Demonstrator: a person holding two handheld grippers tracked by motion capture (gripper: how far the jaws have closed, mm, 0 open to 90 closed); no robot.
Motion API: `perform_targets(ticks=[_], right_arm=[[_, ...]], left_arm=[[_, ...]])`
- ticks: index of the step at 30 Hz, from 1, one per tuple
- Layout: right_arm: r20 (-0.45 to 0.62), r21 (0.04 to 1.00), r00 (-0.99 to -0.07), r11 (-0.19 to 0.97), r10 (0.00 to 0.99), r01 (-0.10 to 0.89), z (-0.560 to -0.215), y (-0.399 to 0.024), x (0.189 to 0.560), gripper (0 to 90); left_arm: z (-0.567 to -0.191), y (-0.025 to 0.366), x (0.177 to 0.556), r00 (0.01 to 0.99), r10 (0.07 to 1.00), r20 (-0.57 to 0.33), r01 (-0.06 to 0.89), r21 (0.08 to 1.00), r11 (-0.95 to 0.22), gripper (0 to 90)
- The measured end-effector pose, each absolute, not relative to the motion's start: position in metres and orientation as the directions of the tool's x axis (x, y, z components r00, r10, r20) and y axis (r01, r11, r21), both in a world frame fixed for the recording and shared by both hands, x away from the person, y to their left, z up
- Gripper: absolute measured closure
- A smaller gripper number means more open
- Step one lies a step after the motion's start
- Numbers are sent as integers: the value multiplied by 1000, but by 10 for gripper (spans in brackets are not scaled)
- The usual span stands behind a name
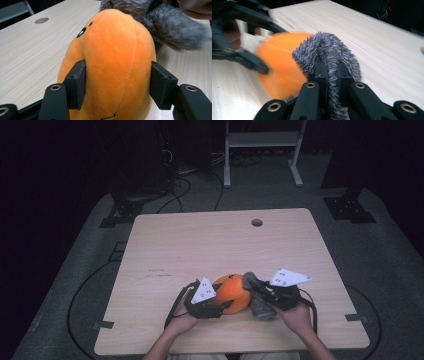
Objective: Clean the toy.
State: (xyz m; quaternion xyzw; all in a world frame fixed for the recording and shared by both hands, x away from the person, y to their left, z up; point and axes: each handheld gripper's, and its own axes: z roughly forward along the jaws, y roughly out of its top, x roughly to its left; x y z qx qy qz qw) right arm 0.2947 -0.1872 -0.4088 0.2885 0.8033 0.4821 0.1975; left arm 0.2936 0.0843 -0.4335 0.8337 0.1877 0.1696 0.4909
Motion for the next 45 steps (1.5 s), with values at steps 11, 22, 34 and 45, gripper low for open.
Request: perform_targets(ticks=[11,22,34,45], right_arm=[[52,903,-779,303,625,304,-420,-189,305,822],[-33,900,-799,365,601,238,-404,-166,293,822],[25,911,-808,319,589,260,-403,-177,290,819],[70,925,-793,259,605,279,-405,-192,293,821]], left_arm=[[-438,77,296,871,478,112,132,885,-447,359],[-441,75,294,881,455,128,111,880,-461,350],[-441,77,294,879,461,126,111,885,-453,356],[-440,84,302,866,498,47,170,908,-382,366]])
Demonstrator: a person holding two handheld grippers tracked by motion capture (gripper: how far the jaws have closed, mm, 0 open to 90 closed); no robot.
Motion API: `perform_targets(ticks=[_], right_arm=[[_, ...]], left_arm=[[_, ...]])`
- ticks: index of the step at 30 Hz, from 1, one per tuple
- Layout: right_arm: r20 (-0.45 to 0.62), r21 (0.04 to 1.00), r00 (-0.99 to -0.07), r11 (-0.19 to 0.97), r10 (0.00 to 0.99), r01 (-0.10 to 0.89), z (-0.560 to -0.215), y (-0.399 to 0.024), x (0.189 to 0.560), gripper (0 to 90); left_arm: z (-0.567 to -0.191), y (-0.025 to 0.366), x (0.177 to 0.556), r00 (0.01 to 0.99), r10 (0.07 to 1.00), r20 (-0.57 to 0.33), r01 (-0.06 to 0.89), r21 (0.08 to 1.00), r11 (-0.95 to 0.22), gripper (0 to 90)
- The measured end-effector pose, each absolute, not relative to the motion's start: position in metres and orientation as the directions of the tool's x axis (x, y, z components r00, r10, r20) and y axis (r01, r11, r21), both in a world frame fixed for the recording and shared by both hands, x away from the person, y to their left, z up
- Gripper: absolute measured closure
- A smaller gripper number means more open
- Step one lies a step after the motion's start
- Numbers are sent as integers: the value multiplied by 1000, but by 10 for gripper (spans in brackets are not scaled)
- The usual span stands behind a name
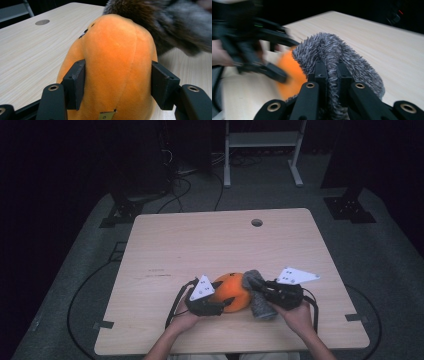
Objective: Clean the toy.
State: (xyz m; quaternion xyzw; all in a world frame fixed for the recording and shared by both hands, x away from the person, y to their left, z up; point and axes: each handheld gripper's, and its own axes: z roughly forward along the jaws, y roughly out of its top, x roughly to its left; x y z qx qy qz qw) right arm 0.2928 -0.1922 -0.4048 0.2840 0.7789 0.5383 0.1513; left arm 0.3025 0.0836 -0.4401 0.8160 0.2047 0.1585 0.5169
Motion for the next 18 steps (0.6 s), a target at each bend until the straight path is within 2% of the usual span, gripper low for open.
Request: perform_targets(ticks=[3,5,7,8,11,15,18], right_arm=[[0,914,-812,329,583,236,-408,-174,289,820],[70,912,-799,286,597,293,-416,-183,297,822],[57,891,-746,303,664,338,-422,-193,303,822],[86,888,-734,283,674,364,-423,-200,305,822],[81,912,-760,259,645,317,-411,-198,297,822],[17,926,-808,295,589,234,-395,-175,285,822],[34,924,-815,293,579,247,-399,-171,285,822]], left_arm=[[-438,87,303,863,505,30,181,914,-363,381],[-436,89,303,854,519,12,192,921,-338,393],[-433,94,305,844,536,-15,208,930,-303,399],[-432,95,305,840,542,-26,214,933,-289,403],[-426,97,305,833,553,-6,211,928,-307,408],[-422,95,303,847,532,-7,212,921,-326,415],[-415,95,298,864,504,-13,208,920,-333,421]])
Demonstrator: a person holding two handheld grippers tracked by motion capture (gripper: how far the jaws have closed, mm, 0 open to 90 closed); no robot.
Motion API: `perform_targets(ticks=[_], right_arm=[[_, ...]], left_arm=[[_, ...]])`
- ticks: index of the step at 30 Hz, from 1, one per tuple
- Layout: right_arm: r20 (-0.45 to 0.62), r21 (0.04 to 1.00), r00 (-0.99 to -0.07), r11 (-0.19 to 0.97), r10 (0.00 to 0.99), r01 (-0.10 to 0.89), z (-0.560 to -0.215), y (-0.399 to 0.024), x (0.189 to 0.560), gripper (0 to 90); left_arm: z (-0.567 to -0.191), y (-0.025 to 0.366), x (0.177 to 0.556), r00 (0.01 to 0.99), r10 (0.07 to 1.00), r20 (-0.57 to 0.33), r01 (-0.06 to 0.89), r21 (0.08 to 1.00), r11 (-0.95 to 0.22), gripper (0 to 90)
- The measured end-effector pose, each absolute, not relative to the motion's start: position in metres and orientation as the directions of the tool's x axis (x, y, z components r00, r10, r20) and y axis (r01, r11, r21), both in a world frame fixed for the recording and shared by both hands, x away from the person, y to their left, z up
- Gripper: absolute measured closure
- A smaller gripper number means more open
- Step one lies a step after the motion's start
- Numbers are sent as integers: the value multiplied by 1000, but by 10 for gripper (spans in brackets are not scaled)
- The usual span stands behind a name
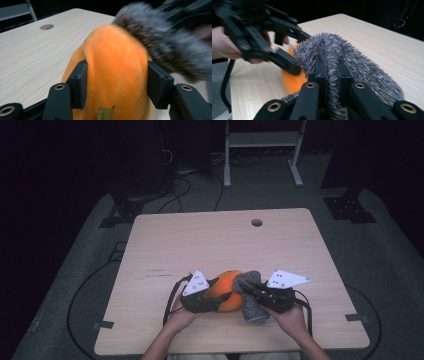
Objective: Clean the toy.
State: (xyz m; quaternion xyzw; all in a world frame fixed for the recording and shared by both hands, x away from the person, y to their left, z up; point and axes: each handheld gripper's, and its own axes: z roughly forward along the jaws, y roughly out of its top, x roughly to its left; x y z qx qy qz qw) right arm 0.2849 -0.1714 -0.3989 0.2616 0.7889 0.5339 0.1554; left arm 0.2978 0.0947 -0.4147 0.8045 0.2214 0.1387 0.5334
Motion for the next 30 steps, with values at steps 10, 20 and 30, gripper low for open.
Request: perform_targets(ticks=[10,20,30], right_arm=[[163,882,-769,258,618,394,-431,-191,306,822],[35,909,-801,314,597,274,-406,-173,288,821],[116,890,-769,278,629,362,-426,-192,306,821]], left_arm=[[-425,93,304,890,456,12,199,890,-410,221],[-426,78,298,876,475,82,148,892,-428,345],[-430,96,308,897,439,41,177,880,-442,252]])
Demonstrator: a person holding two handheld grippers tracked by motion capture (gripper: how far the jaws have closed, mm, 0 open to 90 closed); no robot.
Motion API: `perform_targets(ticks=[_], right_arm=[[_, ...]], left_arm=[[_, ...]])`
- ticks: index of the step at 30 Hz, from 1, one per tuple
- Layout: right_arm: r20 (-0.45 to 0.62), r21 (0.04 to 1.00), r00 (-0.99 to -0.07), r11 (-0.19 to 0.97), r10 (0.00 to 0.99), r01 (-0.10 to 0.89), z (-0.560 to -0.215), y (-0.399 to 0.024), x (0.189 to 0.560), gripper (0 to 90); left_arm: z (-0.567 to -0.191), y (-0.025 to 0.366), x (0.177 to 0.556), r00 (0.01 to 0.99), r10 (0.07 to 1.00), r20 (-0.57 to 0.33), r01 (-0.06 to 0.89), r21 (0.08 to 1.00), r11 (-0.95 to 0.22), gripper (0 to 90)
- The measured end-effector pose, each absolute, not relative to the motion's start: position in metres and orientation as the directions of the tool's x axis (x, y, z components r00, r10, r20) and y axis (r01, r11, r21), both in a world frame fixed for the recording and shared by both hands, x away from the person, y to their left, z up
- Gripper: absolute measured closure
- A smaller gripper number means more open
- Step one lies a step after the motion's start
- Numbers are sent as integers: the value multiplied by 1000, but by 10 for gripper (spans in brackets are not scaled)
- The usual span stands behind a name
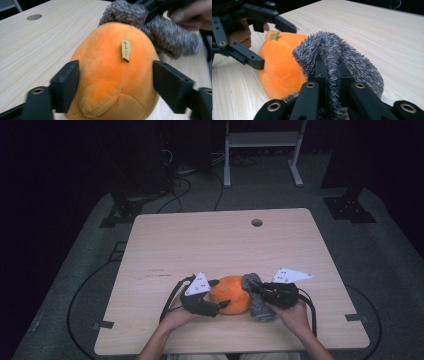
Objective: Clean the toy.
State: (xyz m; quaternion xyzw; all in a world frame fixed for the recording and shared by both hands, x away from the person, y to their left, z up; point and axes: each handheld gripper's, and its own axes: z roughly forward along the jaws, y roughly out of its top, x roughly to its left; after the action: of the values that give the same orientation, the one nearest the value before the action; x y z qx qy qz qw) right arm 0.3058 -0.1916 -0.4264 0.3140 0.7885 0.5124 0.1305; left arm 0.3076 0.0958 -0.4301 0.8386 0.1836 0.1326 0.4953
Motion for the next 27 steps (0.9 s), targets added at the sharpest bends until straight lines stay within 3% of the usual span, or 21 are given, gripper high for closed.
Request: perform_targets(ticks=[4,7,11,19,27], right_arm=[[101,882,-745,287,659,374,-423,-198,305,821],[75,908,-768,275,637,317,-408,-196,294,822],[18,907,-804,328,595,263,-401,-178,287,821],[101,872,-751,306,653,383,-428,-194,307,820],[60,898,-796,315,603,307,-415,-179,295,820]], left_arm=[[-429,93,304,881,465,83,157,877,-454,364],[-426,93,304,870,488,76,169,883,-438,397],[-421,92,301,866,494,77,160,893,-420,414],[-417,98,302,845,529,78,166,903,-397,428],[-420,91,297,872,480,98,140,890,-434,407]])
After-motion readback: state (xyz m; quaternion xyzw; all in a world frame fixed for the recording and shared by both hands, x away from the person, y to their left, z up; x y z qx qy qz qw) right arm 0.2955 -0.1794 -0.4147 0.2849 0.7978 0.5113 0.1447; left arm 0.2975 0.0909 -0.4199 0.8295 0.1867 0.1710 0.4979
